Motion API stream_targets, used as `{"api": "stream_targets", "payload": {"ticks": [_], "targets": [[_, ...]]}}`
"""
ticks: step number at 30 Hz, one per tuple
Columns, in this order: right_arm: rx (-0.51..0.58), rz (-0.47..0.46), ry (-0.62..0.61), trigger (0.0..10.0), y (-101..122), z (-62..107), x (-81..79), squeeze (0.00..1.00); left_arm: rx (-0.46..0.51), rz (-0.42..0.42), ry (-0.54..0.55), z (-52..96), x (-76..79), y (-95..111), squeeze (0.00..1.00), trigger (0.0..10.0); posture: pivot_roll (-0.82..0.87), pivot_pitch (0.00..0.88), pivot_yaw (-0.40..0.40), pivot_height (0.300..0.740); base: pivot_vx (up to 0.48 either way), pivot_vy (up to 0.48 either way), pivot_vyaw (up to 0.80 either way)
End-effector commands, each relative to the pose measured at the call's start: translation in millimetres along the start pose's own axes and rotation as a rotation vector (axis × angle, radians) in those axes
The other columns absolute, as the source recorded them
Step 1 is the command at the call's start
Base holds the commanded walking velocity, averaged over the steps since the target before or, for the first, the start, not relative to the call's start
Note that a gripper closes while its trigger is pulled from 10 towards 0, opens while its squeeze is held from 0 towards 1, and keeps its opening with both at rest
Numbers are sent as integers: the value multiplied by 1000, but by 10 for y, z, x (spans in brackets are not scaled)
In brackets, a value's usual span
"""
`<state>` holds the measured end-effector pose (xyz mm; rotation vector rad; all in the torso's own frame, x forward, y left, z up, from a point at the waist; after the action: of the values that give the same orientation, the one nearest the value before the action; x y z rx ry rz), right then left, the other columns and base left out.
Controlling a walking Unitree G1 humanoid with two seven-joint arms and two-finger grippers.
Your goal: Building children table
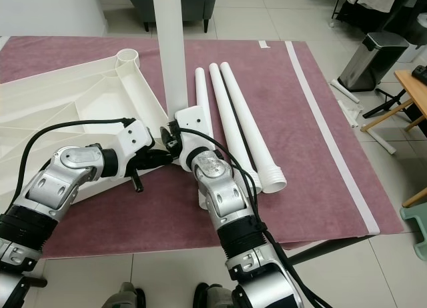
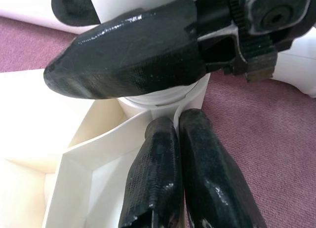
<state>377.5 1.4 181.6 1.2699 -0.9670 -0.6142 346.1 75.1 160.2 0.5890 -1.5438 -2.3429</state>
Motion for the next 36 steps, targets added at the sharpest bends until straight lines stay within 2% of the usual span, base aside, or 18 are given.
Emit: {"api": "stream_targets", "payload": {"ticks": [1, 2, 3, 8, 9, 10, 14, 16, 18, 20, 22, 23, 26, 31, 32, 33, 34, 36], "targets": [[13, -20, 226, 10000, 9, 23, -467, 0, 91, -64, 57, -4, 16, 229, 0, 0, 140, 161, -52, 740, 0, 0, 0], [13, -20, 226, 10000, 9, 23, -467, 0, 91, -64, 57, -4, 16, 229, 0, 0, 140, 161, -52, 740, 0, 0, 0], [55, -24, 264, 10000, 87, 50, -452, 1000, 97, -74, 45, 30, 55, 233, 0, 0, 141, 158, -55, 740, 0, 0, 0], [143, -27, 382, 10000, 254, 153, -457, 1000, 103, -92, 26, 84, 111, 226, 0, 0, 146, 153, -59, 740, 0, 0, 0], [194, -20, 474, 10000, 350, 255, -469, 0, 104, -104, 13, 117, 141, 226, 0, 0, 147, 151, -60, 740, 0, 0, 0], [238, 17, 587, 10000, 416, 395, -478, 0, 105, -119, -13, 164, 200, 226, 0, 0, 147, 151, -60, 740, 0, 0, 0], [260, 45, 661, 10000, 445, 494, -488, 0, 105, -129, -32, 196, 243, 225, 0, 0, 147, 149, -60, 740, 0, 0, 0], [266, 81, 738, 10000, 438, 600, -471, 0, 98, -145, -64, 245, 322, 209, 0, 0, 145, 147, -61, 740, 0, 0, 0], [232, 169, 834, 10000, 339, 734, -342, 0, 81, -174, -165, 420, 580, 158, 0, 0, 149, 144, -64, 740, 0, 0, 0], [232, 169, 834, 10000, 339, 734, -342, 0, 81, -174, -165, 420, 580, 158, 0, 0, 149, 144, -64, 740, 0, 0, 0], [203, 212, 895, 10000, 274, 804, -271, 0, 81, -180, -238, 546, 780, 153, 0, 0, 158, 144, -70, 740, 0, 0, 0], [203, 212, 895, 10000, 274, 804, -271, 0, 81, -180, -238, 546, 780, 153, 0, 0, 158, 144, -70, 740, 0, 0, 0], [185, 217, 959, 10000, 239, 852, -266, 0, 83, -176, -302, 630, 948, 148, 0, 0, 165, 144, -74, 740, 0, 0, 0], [169, 210, 1005, 10000, 209, 873, -270, 0, 83, -173, -325, 678, 1028, 150, 0, 0, 171, 148, -78, 740, 0, 0, 0], [167, 202, 1016, 3255, 204, 876, -280, 0, 84, -170, -318, 686, 1022, 155, 0, 0, 172, 150, -78, 740, 0, 0, 0], [167, 202, 1016, 3255, 204, 876, -280, 0, 84, -170, -318, 686, 1022, 155, 0, 0, 172, 150, -78, 740, 0, 0, 0], [169, 185, 1022, 0, 204, 877, -292, 0, 84, -168, -311, 690, 1015, 157, 0, 0, 171, 152, -77, 740, 0, 0, 0], [174, 166, 1023, 0, 209, 878, -304, 0, 85, -166, -306, 689, 1009, 162, 0, 0, 171, 153, -76, 740, 0, 0, 0]]}}
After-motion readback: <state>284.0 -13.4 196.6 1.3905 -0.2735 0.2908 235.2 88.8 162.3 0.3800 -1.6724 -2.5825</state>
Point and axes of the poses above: a point about 5 cm out from each wrist's last joint towards the gripper, its own z axis pointing back from the gripper into the wrist, its own y axis along the axis of the wrist's last joint, x = y × z, the point moved 5 cm from there along -z, pointing out of the wrist towards the gripper, and after that the axes turned 9 degrees about z, right-handed, at the moved point
